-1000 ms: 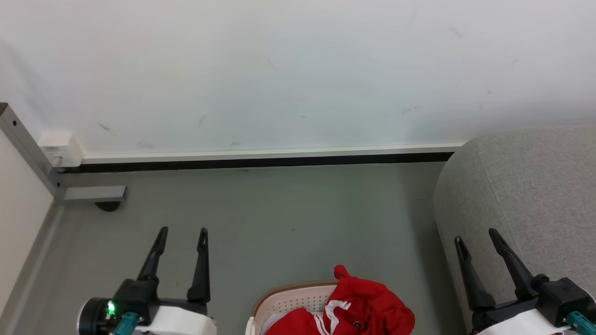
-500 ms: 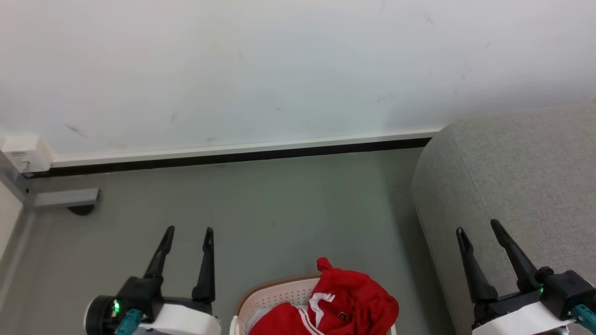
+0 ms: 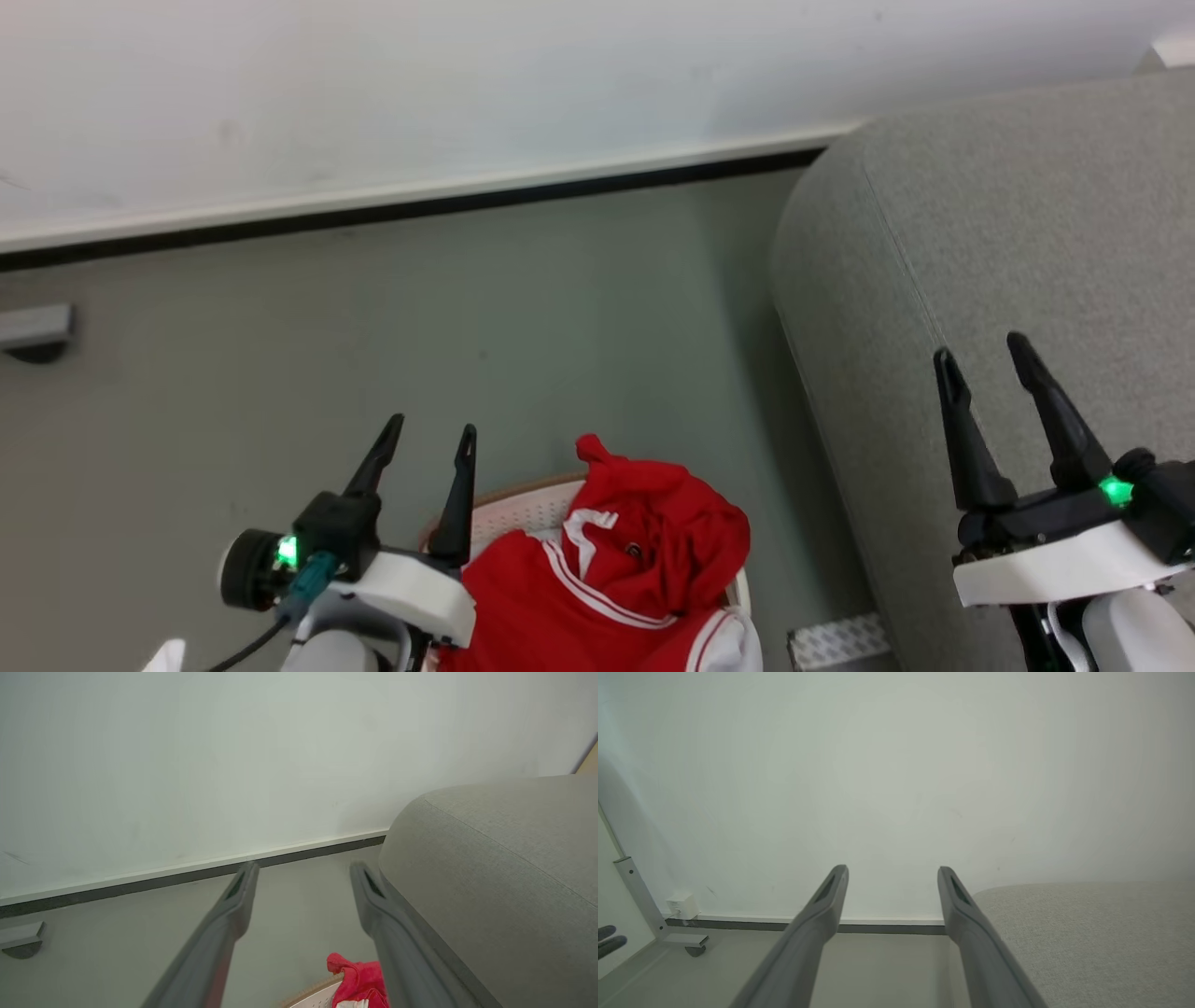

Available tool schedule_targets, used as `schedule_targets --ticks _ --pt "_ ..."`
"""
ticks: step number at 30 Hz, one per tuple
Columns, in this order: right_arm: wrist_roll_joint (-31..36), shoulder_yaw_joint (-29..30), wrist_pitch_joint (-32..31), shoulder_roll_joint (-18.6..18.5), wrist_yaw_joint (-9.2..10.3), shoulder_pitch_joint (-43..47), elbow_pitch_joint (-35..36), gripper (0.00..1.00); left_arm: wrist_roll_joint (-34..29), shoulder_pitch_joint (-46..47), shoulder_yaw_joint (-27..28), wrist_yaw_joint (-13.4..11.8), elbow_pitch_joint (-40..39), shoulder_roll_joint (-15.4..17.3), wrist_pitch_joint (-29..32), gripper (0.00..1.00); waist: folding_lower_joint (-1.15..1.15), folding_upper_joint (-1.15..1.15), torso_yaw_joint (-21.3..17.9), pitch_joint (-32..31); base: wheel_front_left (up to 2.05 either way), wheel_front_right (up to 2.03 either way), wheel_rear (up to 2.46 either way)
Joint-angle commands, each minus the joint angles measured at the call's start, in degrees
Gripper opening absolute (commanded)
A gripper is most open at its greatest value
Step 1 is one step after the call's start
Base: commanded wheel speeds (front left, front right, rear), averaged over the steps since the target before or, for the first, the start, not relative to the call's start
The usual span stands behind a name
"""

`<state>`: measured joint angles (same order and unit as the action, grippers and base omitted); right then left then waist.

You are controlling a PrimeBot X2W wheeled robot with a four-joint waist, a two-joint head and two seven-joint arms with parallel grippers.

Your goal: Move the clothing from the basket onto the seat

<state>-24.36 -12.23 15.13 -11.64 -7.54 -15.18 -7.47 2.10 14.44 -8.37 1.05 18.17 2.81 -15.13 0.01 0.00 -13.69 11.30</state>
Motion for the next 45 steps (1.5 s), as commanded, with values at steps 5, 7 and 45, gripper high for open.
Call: schedule_targets --ticks 5,7,45 --pt "-1.69 1.54 0.01 1.24 0.1 -2.45 1.91 1.0 -1.26 4.74 -1.16 0.93 7.19 0.7 -0.04 1.0 -0.01 0.0 -4.51 6.62 0.0 0.0 0.0" --pt "-1.95 2.36 0.01 1.6 0.1 -2.99 2.52 1.0 -1.62 7.05 -1.58 1.2 10.11 0.96 -0.04 1.0 -0.01 0.0 -5.47 8.57 0.0 0.0 0.0" --pt "-5.77 6.18 0.01 8.74 0.1 -11.18 7.63 1.0 -12.51 34.42 -15.97 3.1 54.39 9.41 20.28 1.0 -0.01 0.0 -17.13 36.42 0.0 0.0 0.0"
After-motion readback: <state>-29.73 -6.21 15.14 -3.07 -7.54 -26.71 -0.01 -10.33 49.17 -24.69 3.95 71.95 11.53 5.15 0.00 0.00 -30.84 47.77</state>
